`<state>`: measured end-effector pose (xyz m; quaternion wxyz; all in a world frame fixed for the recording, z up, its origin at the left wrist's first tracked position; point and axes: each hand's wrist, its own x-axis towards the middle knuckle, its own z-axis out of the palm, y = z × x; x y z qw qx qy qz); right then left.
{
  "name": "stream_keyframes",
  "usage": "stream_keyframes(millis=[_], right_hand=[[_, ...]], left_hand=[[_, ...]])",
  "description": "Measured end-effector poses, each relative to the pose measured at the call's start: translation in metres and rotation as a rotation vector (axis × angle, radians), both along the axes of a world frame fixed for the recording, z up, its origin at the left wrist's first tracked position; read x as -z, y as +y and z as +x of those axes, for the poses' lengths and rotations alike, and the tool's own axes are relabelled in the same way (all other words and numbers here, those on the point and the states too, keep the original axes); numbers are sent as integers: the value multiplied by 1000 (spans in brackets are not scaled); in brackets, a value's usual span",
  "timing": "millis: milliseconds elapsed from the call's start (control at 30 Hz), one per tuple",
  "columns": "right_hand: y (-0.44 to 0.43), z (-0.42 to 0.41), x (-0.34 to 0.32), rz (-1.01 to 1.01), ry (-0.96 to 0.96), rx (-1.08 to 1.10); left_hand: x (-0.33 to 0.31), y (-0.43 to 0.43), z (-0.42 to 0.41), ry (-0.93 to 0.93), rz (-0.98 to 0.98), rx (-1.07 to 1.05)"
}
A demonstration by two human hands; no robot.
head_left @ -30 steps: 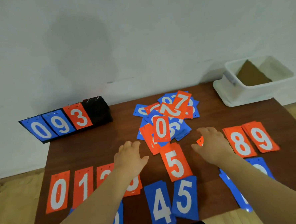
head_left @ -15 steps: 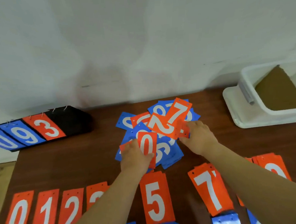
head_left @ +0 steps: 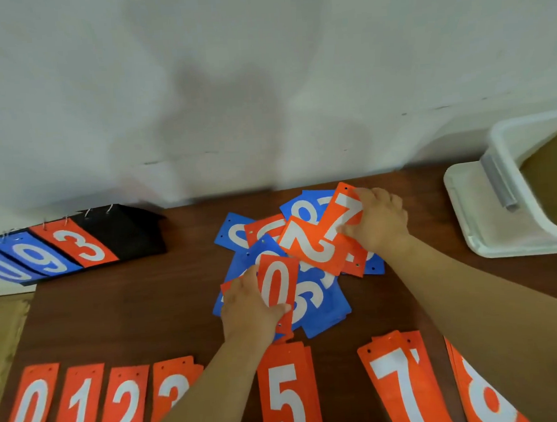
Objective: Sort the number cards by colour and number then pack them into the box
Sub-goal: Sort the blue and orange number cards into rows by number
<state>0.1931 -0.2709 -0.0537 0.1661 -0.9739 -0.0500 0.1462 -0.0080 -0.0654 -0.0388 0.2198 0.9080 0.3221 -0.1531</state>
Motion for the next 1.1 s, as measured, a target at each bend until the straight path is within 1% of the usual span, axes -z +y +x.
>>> stream_keyframes(millis=[67,167,233,367,400,567,633,700,833,900,967,1033,1100], right_hand=[[-4,2,2,32,-44,33],[-14,4,4,180,-51,112],[-21,1,2,255,-67,143],[-29,-20,-30,456,-237,283],[-30,-27,-42,520,-251,321],[-20,-79,-92,849,-162,418],[-14,-104,-106,956,-61,422],[-7,-131,-118,1055,96,393],[15,-191,-136,1056,434,209],[31,-222,-145,956,541,80],[50,-253,-157,805,541,-65],[73,-285,-170,758,481,-137],[97,-315,-182,744,441,-162]], left_hand=[[-1,-2,0,-31,-5,-3],[-8,-2,2,-132,-163,-96],[-15,0,4,-167,-217,-122],[-33,10,6,-297,-265,-195],[-40,13,6,-340,-292,-225],[-74,34,-6,-544,-368,-313],[-89,40,-18,-536,-367,-287],[-102,44,-36,-500,-386,-237],[-123,50,-91,-450,-462,-160],[-133,54,-122,-418,-516,-145],[-140,58,-154,-406,-599,-157],[-149,66,-186,-408,-630,-141],[-157,78,-214,-415,-630,-79]])
